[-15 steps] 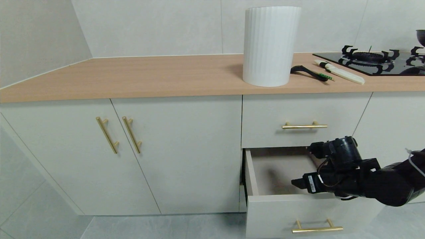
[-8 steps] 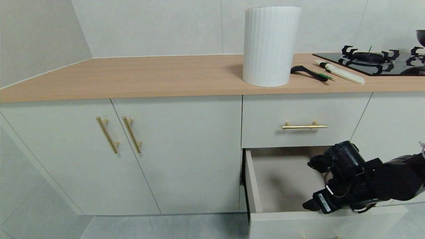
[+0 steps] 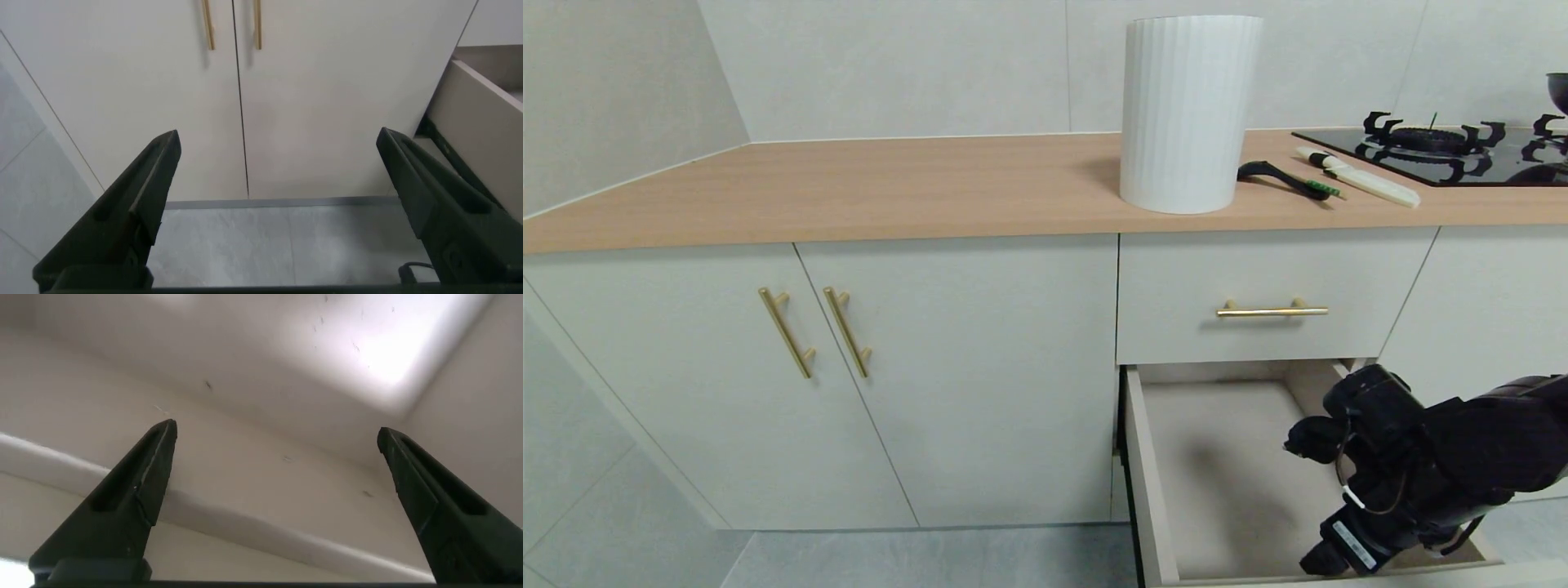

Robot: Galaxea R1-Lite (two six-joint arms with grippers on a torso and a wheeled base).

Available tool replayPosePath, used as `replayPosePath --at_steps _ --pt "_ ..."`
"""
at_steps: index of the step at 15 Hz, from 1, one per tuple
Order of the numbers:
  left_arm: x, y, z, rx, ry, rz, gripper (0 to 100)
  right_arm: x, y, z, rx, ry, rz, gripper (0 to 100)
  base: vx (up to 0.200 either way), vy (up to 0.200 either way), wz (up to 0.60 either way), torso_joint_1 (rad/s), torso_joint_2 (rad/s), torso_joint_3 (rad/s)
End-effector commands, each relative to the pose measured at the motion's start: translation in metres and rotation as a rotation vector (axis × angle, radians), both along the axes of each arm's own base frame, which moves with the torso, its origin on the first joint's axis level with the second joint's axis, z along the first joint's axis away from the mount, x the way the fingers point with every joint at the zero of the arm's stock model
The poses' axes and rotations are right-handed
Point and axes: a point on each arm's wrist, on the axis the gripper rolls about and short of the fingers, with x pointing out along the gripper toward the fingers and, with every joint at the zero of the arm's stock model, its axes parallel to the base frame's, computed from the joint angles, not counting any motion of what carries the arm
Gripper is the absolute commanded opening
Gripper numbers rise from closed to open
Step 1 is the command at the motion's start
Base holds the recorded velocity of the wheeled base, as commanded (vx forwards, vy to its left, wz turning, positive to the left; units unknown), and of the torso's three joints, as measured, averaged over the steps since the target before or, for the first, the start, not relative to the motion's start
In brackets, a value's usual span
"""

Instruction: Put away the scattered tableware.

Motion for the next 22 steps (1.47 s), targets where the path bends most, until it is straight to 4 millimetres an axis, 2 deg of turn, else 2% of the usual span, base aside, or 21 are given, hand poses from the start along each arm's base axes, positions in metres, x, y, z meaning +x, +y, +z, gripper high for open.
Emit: replayPosePath --at_steps 1,7,9,12,17,22 --pt "0.0 0.0 0.0 0.0 0.001 0.0 100 -0.006 0.002 0.005 -0.01 0.01 0.024 100 0.0 0.0 0.0 0.0 0.0 0.0" --pt "0.0 0.0 0.0 0.0 0.001 0.0 100 -0.004 0.004 0.006 -0.014 0.002 0.022 100 0.0 0.0 0.0 0.0 0.0 0.0" --pt "0.0 0.0 0.0 0.0 0.001 0.0 100 0.002 0.004 0.017 0.011 -0.049 -0.019 100 0.0 0.0 0.0 0.0 0.0 0.0" --pt "0.0 0.0 0.0 0.0 0.001 0.0 100 0.01 -0.003 0.046 0.089 -0.173 -0.133 100 0.0 0.0 0.0 0.0 0.0 0.0" --pt "0.0 0.0 0.0 0.0 0.001 0.0 100 0.009 -0.015 0.087 0.206 -0.439 -0.196 100 0.0 0.0 0.0 0.0 0.0 0.0" --pt "0.0 0.0 0.0 0.0 0.001 0.0 100 -0.002 -0.021 0.11 0.253 -0.565 -0.204 100 0.0 0.0 0.0 0.0 0.0 0.0"
